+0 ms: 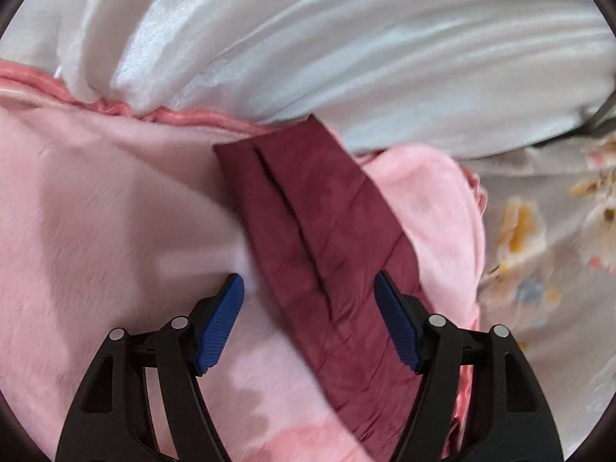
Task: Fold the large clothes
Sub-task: 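Grasp the other sleeve cuff with the left tool and lift it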
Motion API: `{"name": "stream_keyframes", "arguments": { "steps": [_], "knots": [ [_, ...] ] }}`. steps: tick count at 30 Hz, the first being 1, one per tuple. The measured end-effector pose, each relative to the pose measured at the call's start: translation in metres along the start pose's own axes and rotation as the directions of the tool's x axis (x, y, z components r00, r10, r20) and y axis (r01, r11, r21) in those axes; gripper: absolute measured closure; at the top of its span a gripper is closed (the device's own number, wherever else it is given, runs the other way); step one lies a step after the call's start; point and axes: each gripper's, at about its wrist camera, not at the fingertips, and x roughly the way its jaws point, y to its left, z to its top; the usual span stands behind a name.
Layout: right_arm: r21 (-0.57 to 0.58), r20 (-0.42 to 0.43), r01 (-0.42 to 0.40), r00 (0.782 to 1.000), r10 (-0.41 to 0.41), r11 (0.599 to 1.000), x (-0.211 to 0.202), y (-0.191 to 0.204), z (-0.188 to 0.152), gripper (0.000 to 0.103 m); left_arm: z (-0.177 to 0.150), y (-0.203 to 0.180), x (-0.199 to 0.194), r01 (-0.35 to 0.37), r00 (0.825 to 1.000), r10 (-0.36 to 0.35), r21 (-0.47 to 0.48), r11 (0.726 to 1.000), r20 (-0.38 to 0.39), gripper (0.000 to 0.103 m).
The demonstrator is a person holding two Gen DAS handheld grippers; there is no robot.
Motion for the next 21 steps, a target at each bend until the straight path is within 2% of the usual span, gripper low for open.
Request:
{"name": "stream_keyframes", "arguments": {
  "steps": [1, 2, 3, 5, 8, 11, 14, 15, 19, 20, 21],
  "knots": [
    [-0.001, 0.001, 0.002, 1.000, -0.002, 1.000, 0.000, 0.000, 0.000, 0.103, 0.000, -0.003, 0.001, -0.001, 1.000, 0.001, 0.012, 1.000, 0.008, 0.044],
    [0.000, 0.001, 0.002, 1.000, -0.002, 1.000, 0.000, 0.000, 0.000, 0.103, 0.000, -0.006, 0.003, 0.001, 1.000, -0.001, 0.029, 1.000, 0.007, 0.059],
    [0.001, 0.001, 0.001, 1.000, -0.001, 1.000, 0.000, 0.000, 0.000, 0.103, 0.002, -0.009, 0.006, 0.003, 1.000, -0.003, 0.052, 0.999, 0.000, 0.081],
    [0.005, 0.002, -0.002, 1.000, 0.002, 1.000, 0.000, 0.000, -0.001, 0.103, 0.002, -0.020, 0.011, 0.000, 1.000, 0.002, 0.095, 0.995, -0.022, 0.099],
    [0.014, 0.003, -0.010, 1.000, 0.010, 1.000, 0.000, -0.001, -0.001, 0.103, -0.004, -0.047, -0.002, 0.023, 1.000, -0.023, 0.177, 0.984, -0.001, 0.101],
    [0.018, 0.008, -0.012, 1.000, 0.012, 1.000, 0.000, -0.001, -0.001, 0.102, -0.019, -0.090, -0.026, 0.076, 0.996, -0.083, 0.295, 0.953, 0.012, 0.102],
    [0.035, 0.024, -0.021, 1.000, 0.020, 0.999, -0.008, -0.002, -0.002, 0.095, -0.052, -0.154, -0.052, 0.169, 0.984, -0.180, 0.424, 0.890, -0.013, 0.102],
    [0.047, 0.031, -0.023, 0.999, 0.022, 0.999, -0.013, -0.002, -0.003, 0.089, -0.063, -0.169, -0.060, 0.195, 0.978, -0.205, 0.458, 0.868, -0.027, 0.102],
    [0.085, 0.084, -0.074, 0.994, 0.067, 0.994, -0.056, -0.003, -0.013, 0.077, -0.141, -0.258, -0.097, 0.344, 0.933, -0.331, 0.630, 0.696, -0.144, 0.102],
    [0.085, 0.097, -0.084, 0.992, 0.076, 0.993, -0.069, -0.003, -0.016, 0.076, -0.155, -0.270, -0.102, 0.369, 0.923, -0.344, 0.650, 0.664, -0.172, 0.102],
    [0.082, 0.108, -0.088, 0.991, 0.078, 0.993, -0.079, -0.004, -0.019, 0.074, -0.183, -0.290, -0.109, 0.414, 0.904, -0.362, 0.677, 0.609, -0.228, 0.102]
  ]
}}
